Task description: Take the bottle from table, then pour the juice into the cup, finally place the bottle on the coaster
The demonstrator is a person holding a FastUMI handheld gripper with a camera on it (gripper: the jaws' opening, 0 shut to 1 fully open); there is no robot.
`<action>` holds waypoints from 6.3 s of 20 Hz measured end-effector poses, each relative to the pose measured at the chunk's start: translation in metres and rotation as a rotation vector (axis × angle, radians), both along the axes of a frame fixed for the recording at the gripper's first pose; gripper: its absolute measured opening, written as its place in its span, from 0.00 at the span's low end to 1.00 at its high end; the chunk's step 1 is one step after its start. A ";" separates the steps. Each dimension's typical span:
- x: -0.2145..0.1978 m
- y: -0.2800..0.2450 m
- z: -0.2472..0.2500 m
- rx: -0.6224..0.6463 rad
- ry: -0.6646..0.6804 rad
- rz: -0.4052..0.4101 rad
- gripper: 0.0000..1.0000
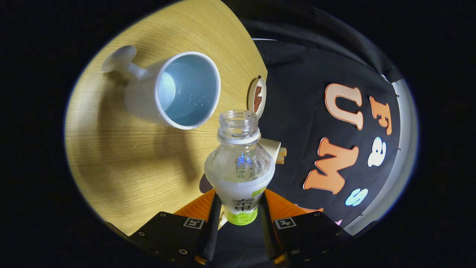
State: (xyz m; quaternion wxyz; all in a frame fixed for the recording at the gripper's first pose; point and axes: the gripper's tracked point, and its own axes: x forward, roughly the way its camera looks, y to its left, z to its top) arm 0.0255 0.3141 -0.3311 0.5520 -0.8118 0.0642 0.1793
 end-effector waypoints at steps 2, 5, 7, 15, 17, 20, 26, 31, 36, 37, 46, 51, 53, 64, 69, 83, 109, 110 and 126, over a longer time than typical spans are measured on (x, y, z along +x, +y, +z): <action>0.000 0.003 0.002 -0.016 -0.008 0.014 0.54; -0.001 0.002 0.003 -0.023 -0.005 0.020 0.54; 0.000 0.004 0.006 -0.036 -0.012 0.029 0.54; 0.007 0.007 0.008 -0.080 -0.017 0.059 0.54; 0.007 0.007 0.008 -0.087 -0.018 0.064 0.54; 0.006 0.007 0.008 -0.096 -0.018 0.070 0.54; 0.008 0.006 0.011 -0.111 -0.021 0.076 0.54; 0.008 0.007 0.014 -0.123 -0.028 0.089 0.54; 0.010 0.008 0.015 -0.137 -0.031 0.097 0.54; 0.010 0.009 0.015 -0.139 -0.030 0.099 0.54; 0.013 0.010 0.017 -0.165 -0.030 0.116 0.54; 0.012 0.012 0.020 -0.186 -0.034 0.128 0.54; 0.014 0.012 0.021 -0.193 -0.037 0.135 0.54; 0.014 0.015 0.023 -0.221 -0.041 0.152 0.54; 0.013 0.018 0.024 -0.231 -0.041 0.165 0.54; 0.026 0.027 0.034 -0.275 -0.042 0.198 0.54; 0.023 0.033 0.039 -0.354 -0.039 0.246 0.53; 0.022 0.034 0.040 -0.360 -0.043 0.250 0.53; 0.023 0.041 0.043 -0.405 -0.042 0.271 0.54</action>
